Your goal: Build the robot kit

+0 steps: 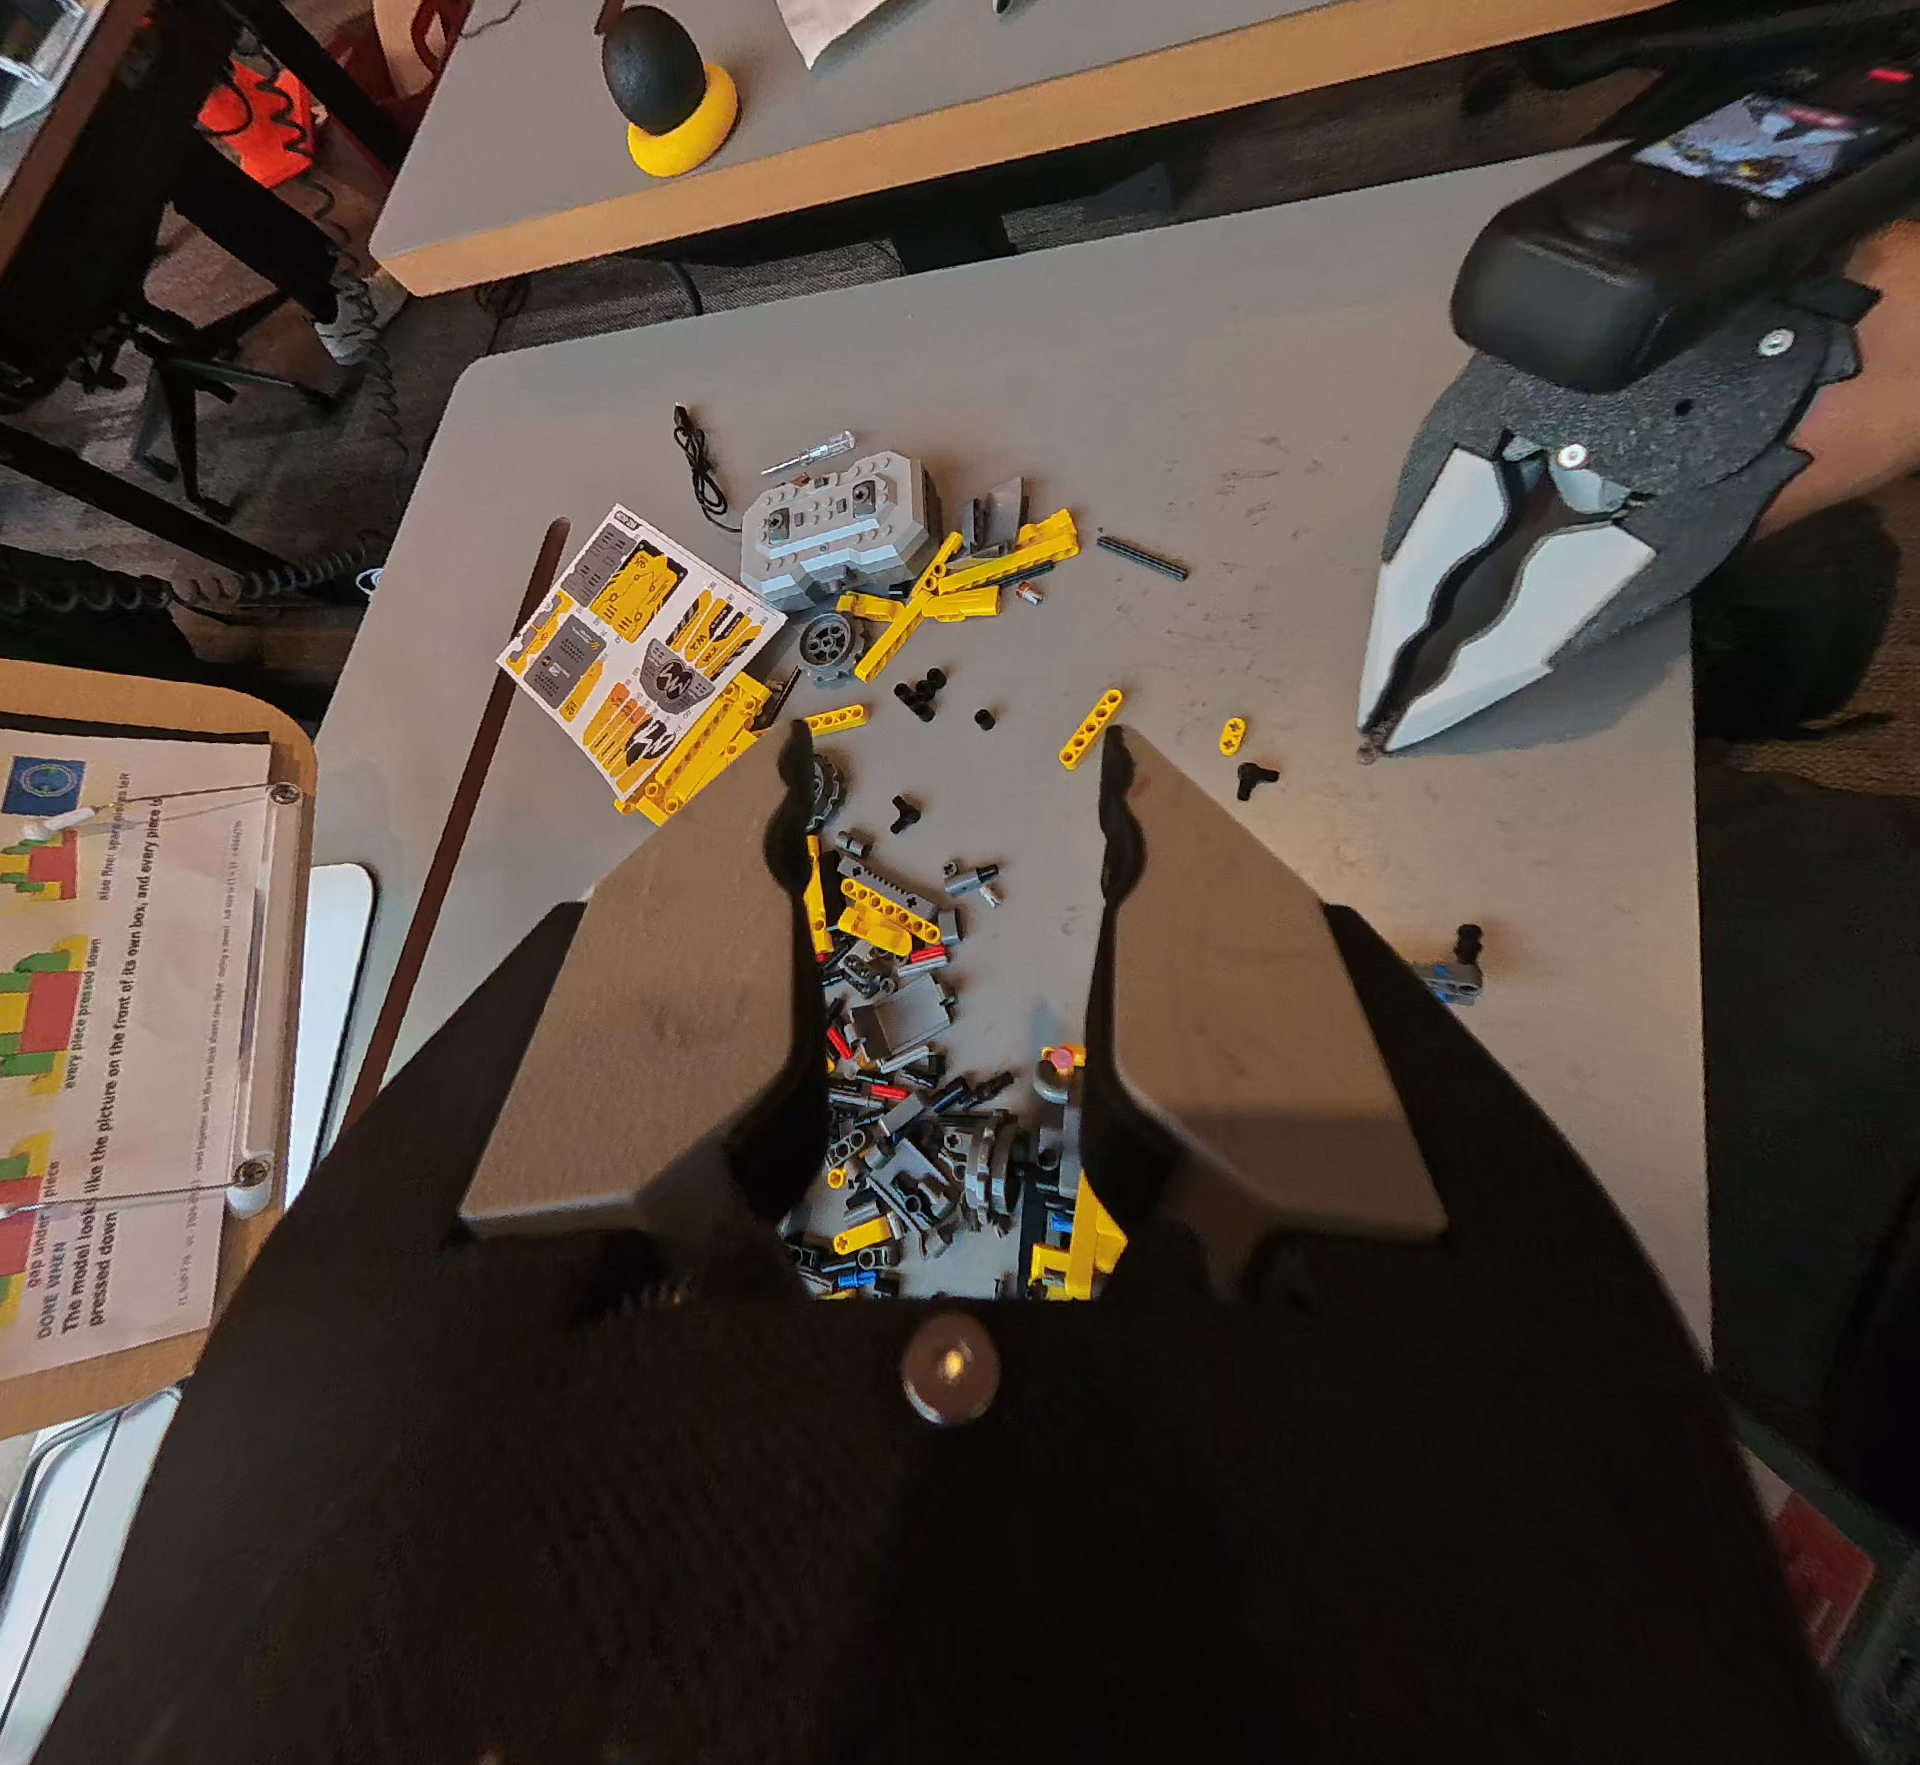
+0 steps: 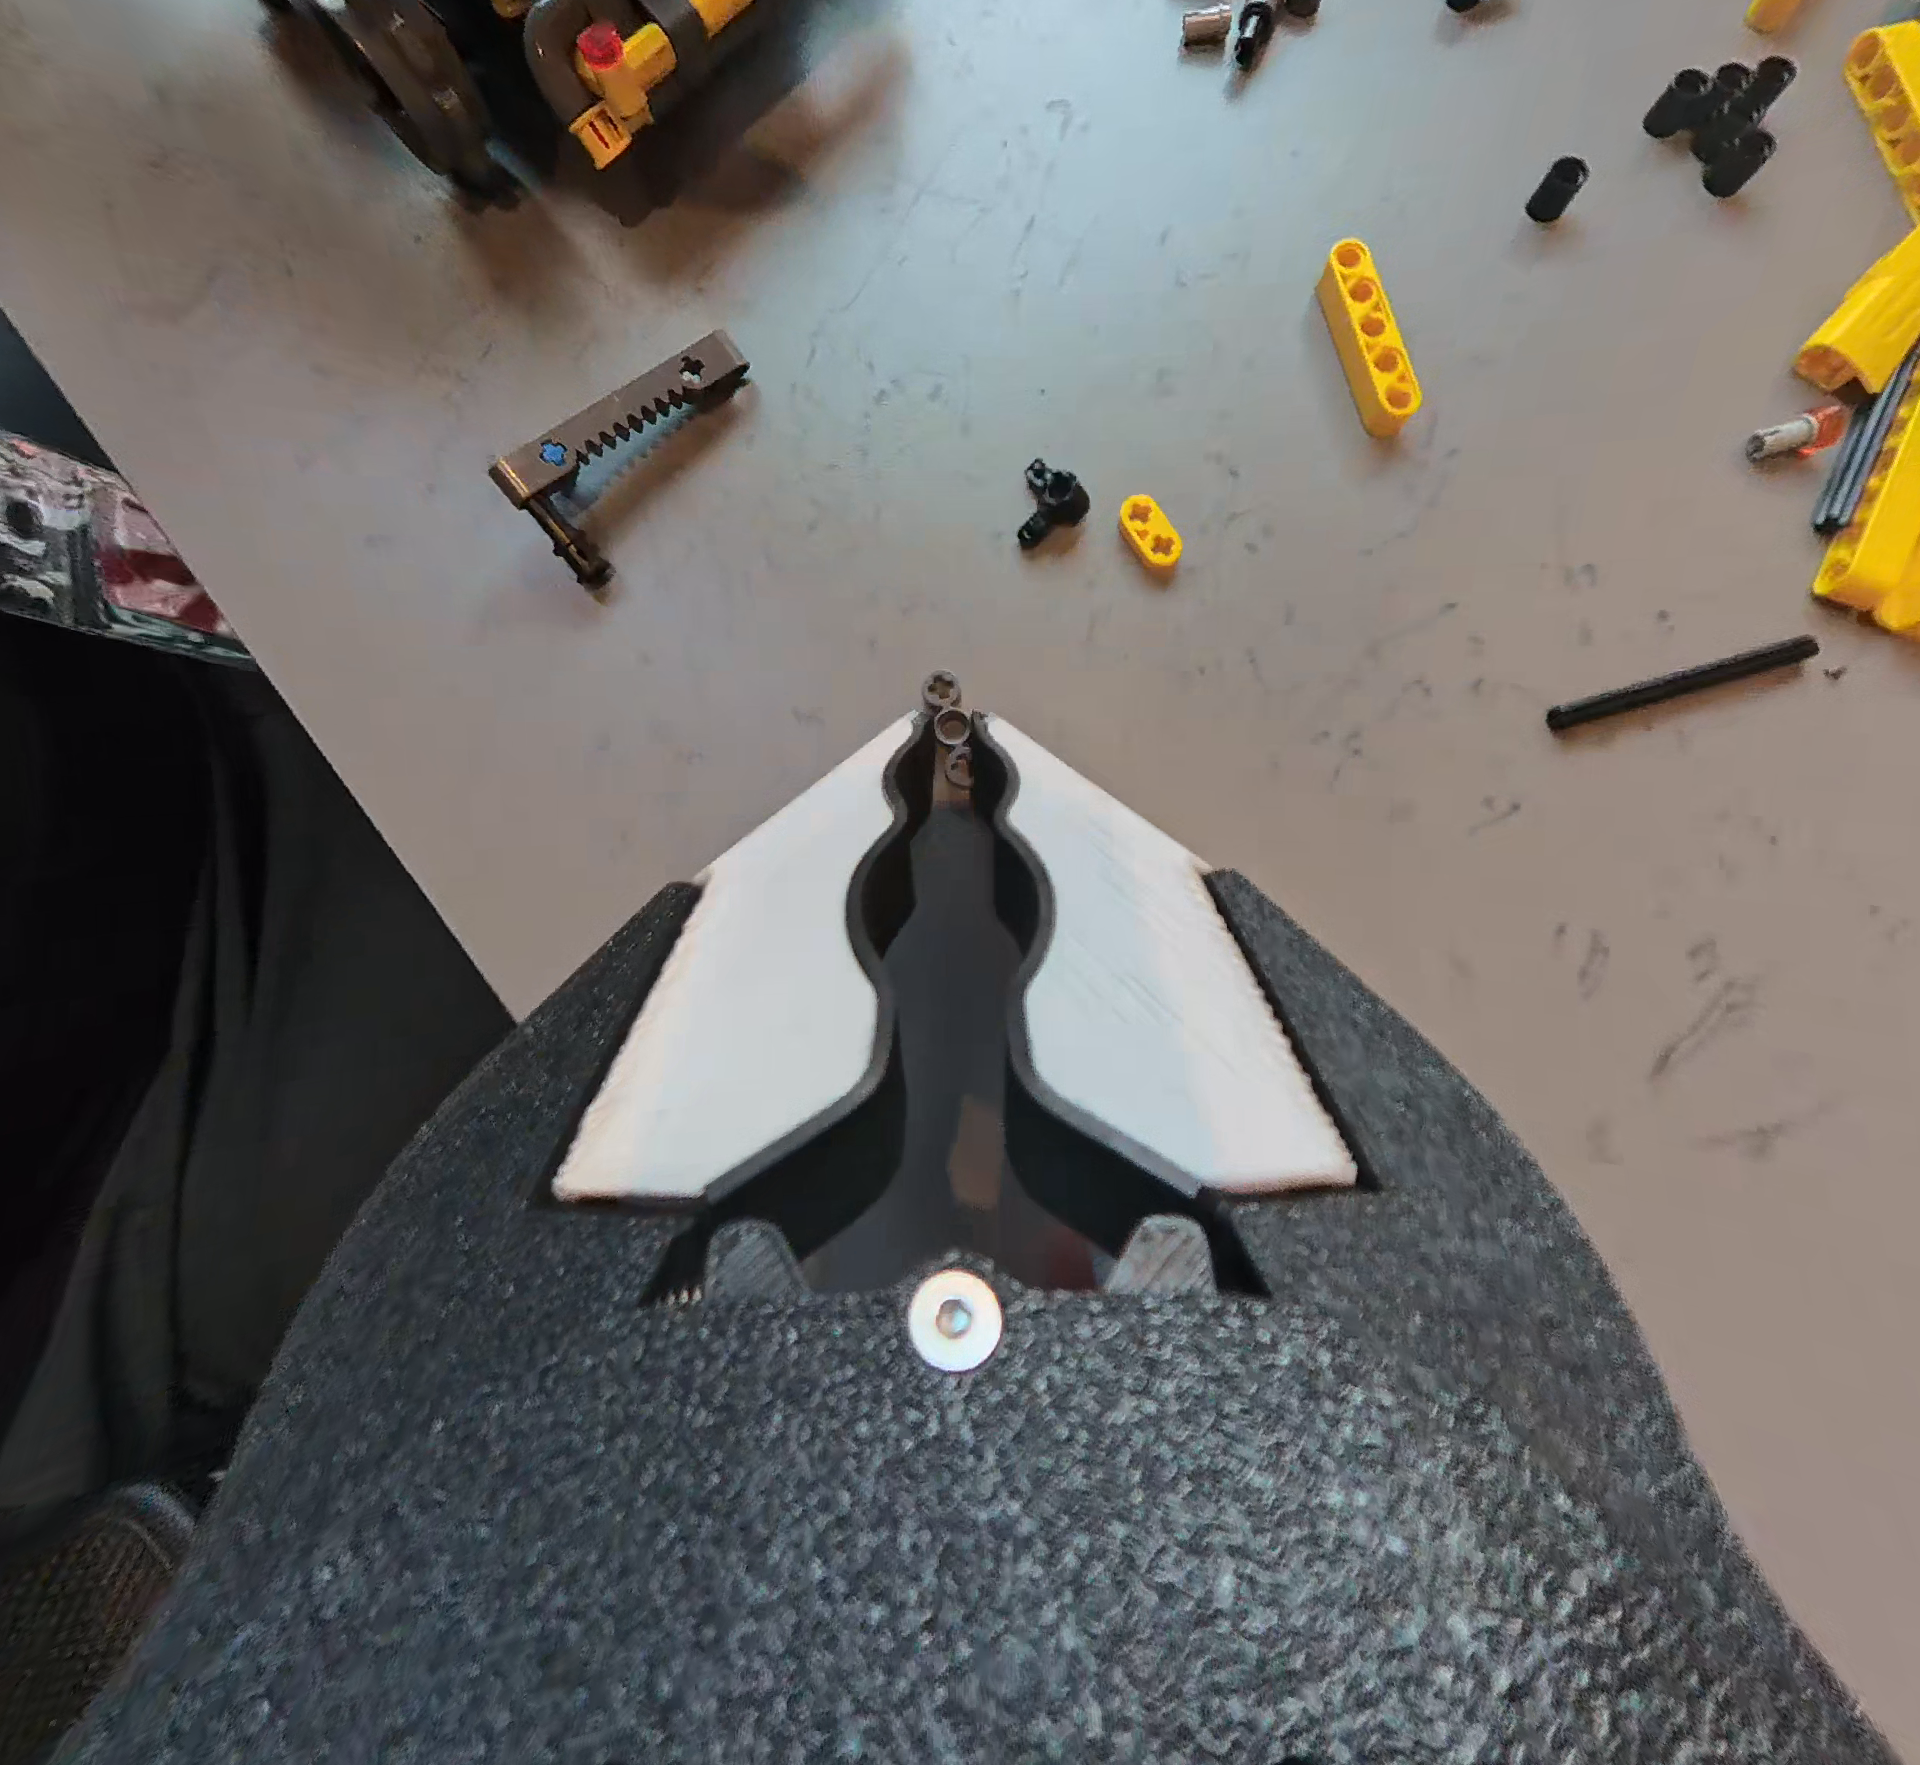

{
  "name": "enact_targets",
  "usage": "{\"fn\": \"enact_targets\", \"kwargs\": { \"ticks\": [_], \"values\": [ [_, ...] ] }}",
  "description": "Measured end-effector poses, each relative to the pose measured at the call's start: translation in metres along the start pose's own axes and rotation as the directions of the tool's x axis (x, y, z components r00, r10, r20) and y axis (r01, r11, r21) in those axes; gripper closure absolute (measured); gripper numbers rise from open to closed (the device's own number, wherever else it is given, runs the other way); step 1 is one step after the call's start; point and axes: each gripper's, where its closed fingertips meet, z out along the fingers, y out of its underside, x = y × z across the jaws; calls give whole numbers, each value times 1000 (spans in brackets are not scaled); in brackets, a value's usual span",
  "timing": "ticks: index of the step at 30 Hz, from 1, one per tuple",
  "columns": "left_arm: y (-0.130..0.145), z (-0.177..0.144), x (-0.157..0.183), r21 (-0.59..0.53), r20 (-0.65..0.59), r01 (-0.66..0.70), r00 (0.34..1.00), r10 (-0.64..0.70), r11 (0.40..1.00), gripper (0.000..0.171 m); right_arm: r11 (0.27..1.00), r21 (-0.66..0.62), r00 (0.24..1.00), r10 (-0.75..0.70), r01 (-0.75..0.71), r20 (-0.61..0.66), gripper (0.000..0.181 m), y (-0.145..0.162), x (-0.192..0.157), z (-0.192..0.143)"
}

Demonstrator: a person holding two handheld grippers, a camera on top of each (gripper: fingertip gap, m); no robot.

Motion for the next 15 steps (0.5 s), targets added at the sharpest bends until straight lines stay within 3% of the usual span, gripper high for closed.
{"fn": "enact_targets", "kwargs": {
  "ticks": [10, 15],
  "values": [
    [-3, -8, -5, 27, 4, 17, 1000, -17, 999, 119, 1000, 8, 1000, -16, 16, -1, 174, -21, -5, 20],
    [-2, -6, -3, 21, 5, 13, 1000, -13, 1000, 119, 999, 54, 1000, 10, -9, -9, 164, -23, -2, 15]
  ]
}}
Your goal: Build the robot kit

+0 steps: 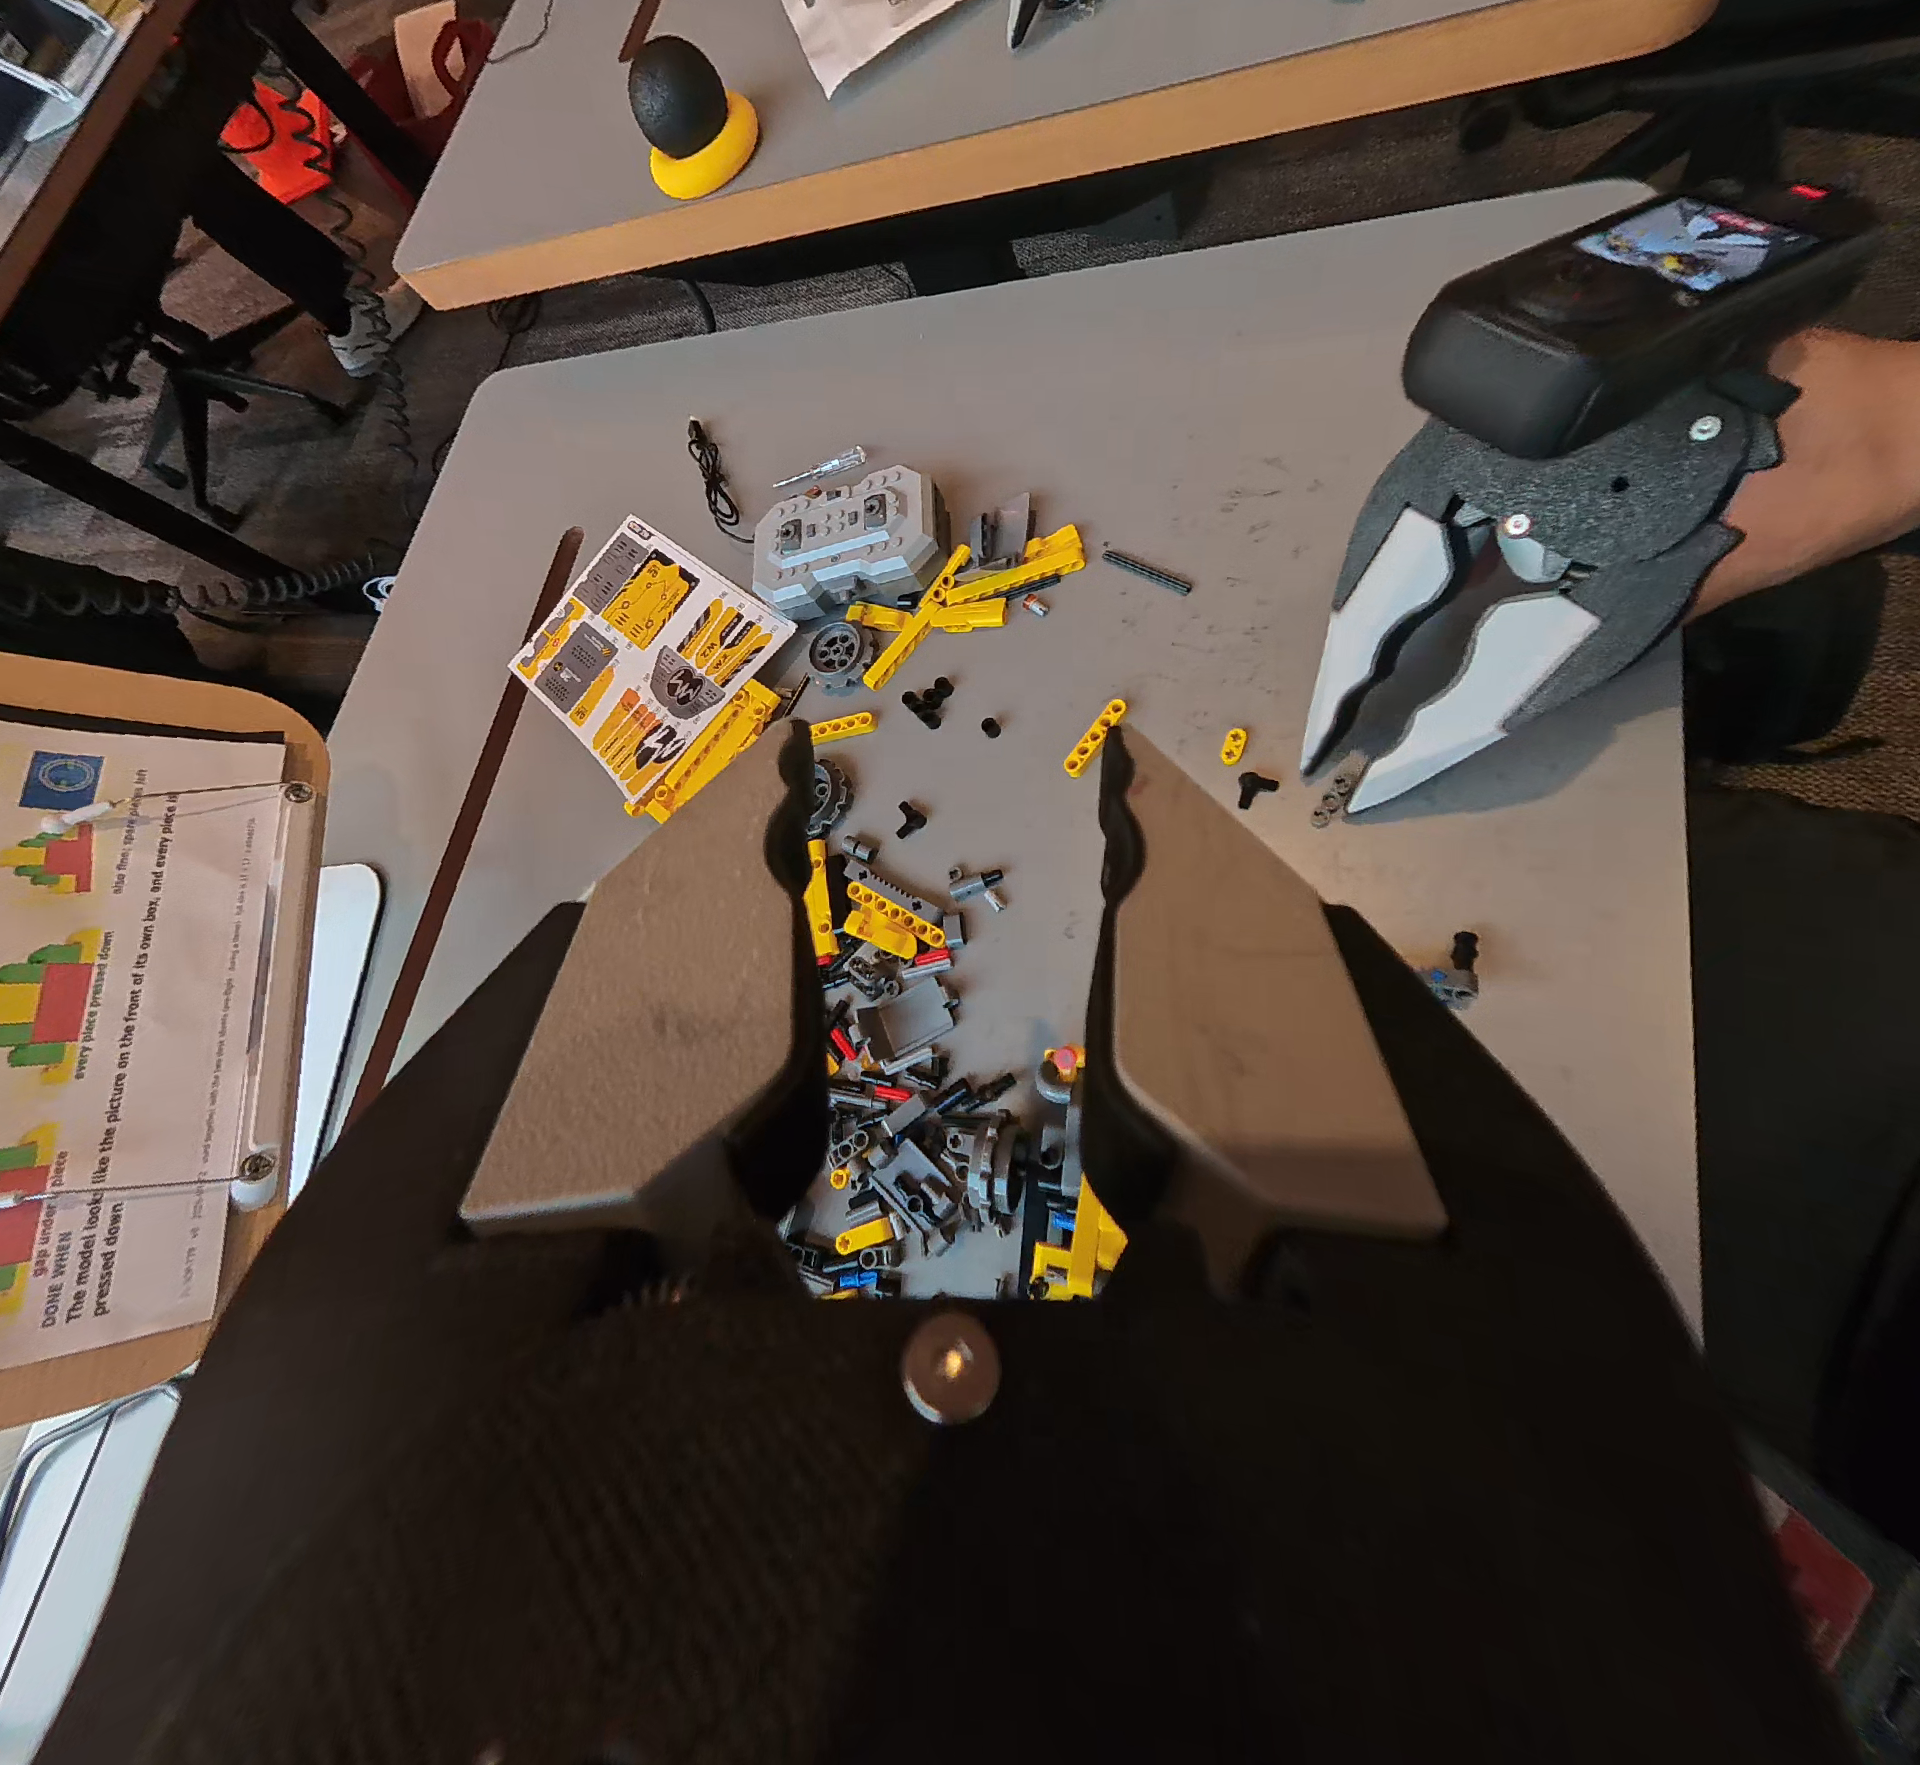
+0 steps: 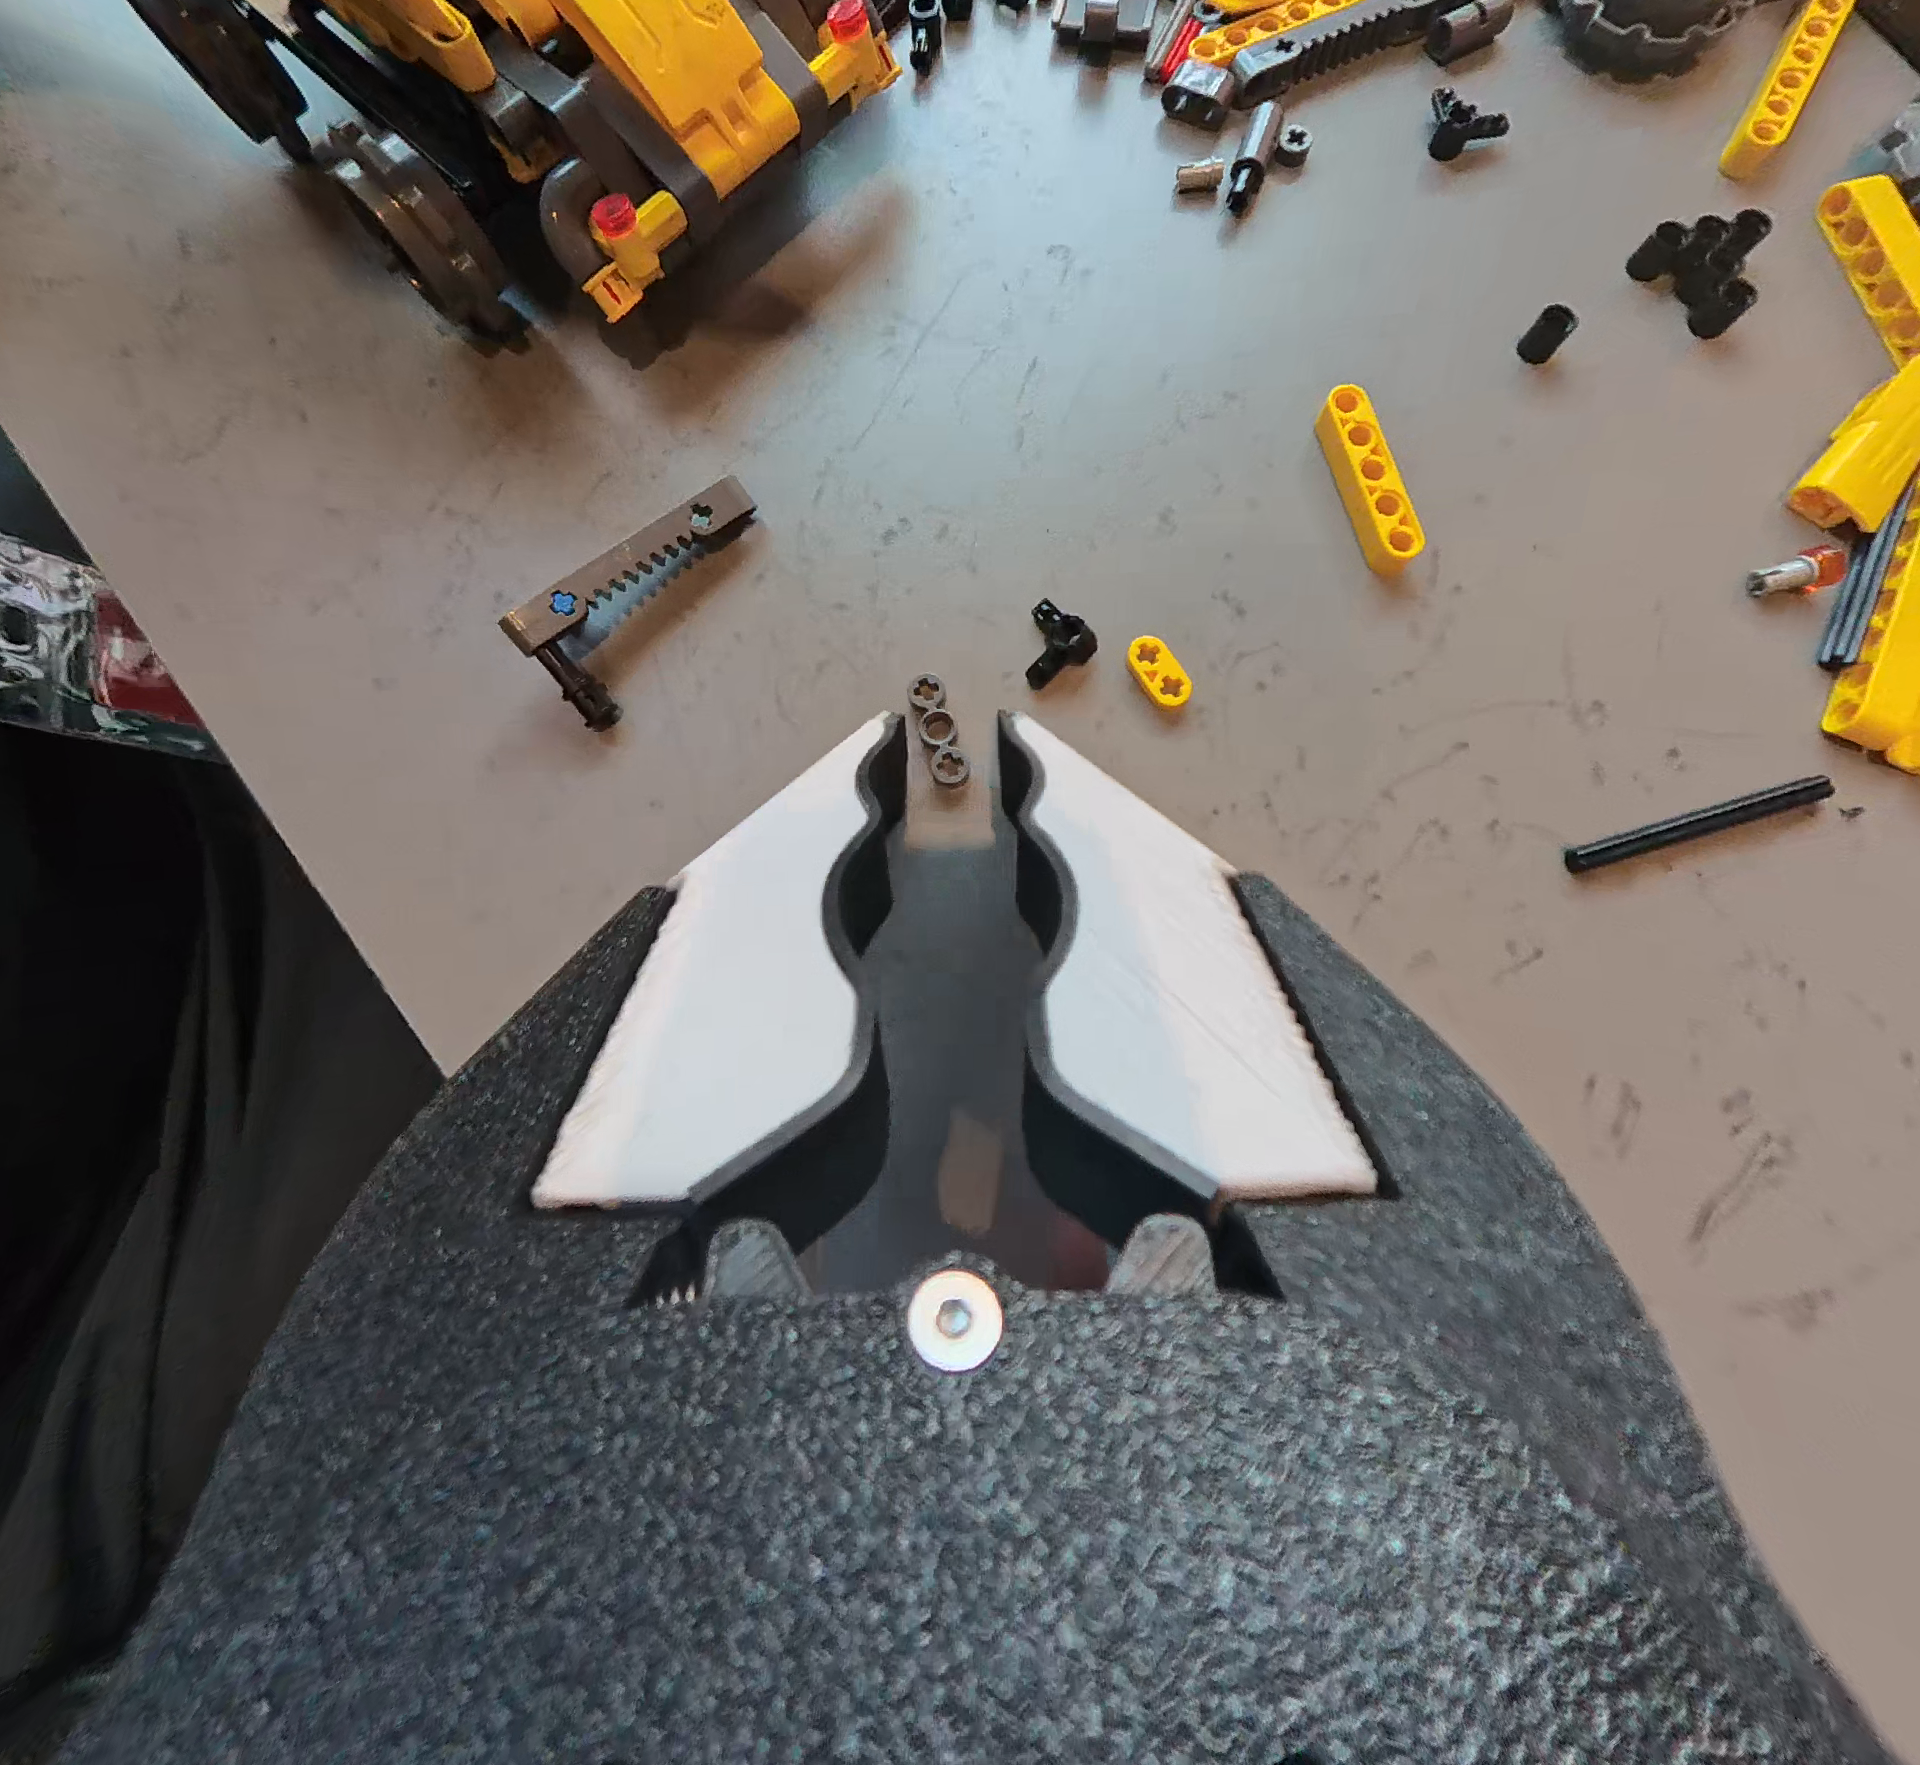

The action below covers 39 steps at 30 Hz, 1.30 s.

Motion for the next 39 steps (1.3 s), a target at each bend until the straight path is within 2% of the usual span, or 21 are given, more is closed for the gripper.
{"fn": "enact_targets", "kwargs": {
  "ticks": [9, 13, 21, 30, 37, 39],
  "values": [
    [1, 4, 1, -11, -1, -3, 1000, 3, 1000, 119, 976, 185, 994, 108, -112, 35, 156, -17, 13, -21],
    [3, 6, 2, -20, -1, -6, 1000, 6, 1000, 119, 968, 215, 991, 129, -132, 30, 156, -18, 20, -26],
    [3, 2, -3, -12, 8, 3, 1000, -3, 1000, 119, 978, 169, 993, 118, -120, 20, 154, -15, 19, -18],
    [4, -5, -13, 4, 23, 34, 999, -34, 999, 119, 985, 159, 996, 79, -71, -45, 156, -23, 17, -7],
    [3, -2, -6, -6, 16, 12, 1000, -12, 1000, 119, 1000, -8, 991, 22, -23, -129, 163, -9, 24, 13],
    [4, 0, -4, -12, 10, 9, 1000, -9, 1000, 119, 999, -7, 991, 33, -34, -132, 166, -10, 26, 14]
  ]
}}
